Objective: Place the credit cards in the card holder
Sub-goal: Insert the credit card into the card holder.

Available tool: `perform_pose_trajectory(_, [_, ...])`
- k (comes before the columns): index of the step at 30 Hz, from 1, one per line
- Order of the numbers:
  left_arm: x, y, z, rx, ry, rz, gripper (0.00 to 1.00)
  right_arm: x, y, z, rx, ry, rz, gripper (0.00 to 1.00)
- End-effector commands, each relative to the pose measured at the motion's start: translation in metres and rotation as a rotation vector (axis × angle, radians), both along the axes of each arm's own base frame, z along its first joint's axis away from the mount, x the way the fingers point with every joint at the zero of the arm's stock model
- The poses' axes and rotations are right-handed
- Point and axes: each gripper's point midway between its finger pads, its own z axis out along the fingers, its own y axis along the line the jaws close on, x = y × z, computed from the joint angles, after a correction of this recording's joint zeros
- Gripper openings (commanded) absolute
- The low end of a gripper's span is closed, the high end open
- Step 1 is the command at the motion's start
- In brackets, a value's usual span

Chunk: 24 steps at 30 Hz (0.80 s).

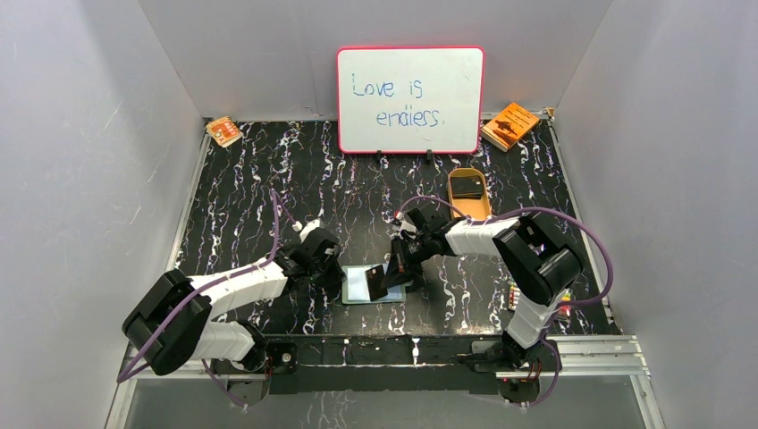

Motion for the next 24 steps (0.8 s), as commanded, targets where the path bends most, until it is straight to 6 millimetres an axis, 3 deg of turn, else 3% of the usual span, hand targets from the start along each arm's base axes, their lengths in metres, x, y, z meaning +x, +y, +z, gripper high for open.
perform_pose_trajectory(1, [-0.023, 0.024, -0.027, 0.112, 0.098, -0.005, 0.06, 0.005, 0.007, 0.002, 0.025, -0.012, -0.002, 0.00])
perform_pose_trajectory(24, [-0.024, 0.024, -0.028, 0.103, 0.102, -0.006, 0.04, 0.006, 0.013, -0.011, 0.003, 0.023, -0.096, 0.00])
